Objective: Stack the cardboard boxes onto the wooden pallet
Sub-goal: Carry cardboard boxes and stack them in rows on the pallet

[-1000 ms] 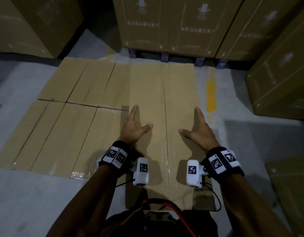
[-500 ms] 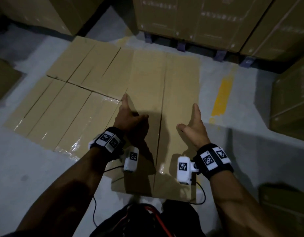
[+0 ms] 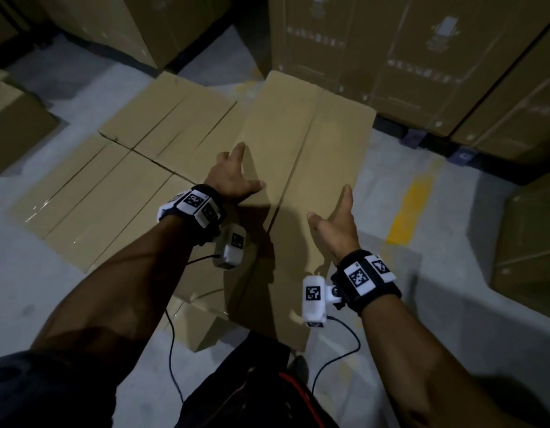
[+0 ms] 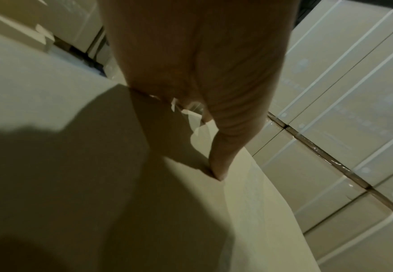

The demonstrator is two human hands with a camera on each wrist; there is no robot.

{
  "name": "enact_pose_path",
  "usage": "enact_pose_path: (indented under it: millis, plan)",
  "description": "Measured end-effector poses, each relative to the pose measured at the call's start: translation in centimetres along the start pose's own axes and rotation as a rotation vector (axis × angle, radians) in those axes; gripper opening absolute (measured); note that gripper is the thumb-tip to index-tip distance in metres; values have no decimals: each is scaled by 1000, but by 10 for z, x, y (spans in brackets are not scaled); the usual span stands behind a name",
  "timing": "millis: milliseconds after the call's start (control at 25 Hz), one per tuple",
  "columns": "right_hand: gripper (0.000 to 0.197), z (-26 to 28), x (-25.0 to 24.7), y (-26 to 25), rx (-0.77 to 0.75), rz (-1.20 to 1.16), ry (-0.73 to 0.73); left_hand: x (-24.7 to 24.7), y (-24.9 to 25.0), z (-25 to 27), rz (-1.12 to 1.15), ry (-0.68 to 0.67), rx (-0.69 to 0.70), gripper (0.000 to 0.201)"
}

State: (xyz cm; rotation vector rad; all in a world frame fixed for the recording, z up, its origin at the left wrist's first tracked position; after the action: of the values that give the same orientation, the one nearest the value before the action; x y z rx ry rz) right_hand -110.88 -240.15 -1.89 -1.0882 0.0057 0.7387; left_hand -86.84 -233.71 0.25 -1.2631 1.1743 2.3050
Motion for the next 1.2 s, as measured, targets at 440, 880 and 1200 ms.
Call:
enact_pose_path:
  millis: [440,880,1200]
  plan:
    - [95,-183,75,-56,197,98,-59,-7,-37,-220,-80,-140,-34,107]
    - [84,-307,137,-55,275,119,-111,11,-91,-352,-68,-242,-25,97]
    - [85,-336,156,-37,218,171,-196,35,-123,-374,-248,-289,-60,97]
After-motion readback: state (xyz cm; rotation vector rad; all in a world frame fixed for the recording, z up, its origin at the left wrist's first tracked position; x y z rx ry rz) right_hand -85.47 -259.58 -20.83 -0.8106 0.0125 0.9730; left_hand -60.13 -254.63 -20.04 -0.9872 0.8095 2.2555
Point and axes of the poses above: each hand's wrist, its own z-axis away from the middle knuckle, its own x-axis out of the palm, y = z × x, the point moved 1 cm from there along -z, towards the middle knuckle, and after that the axes turned 2 degrees about x, right-handed, at the moved point
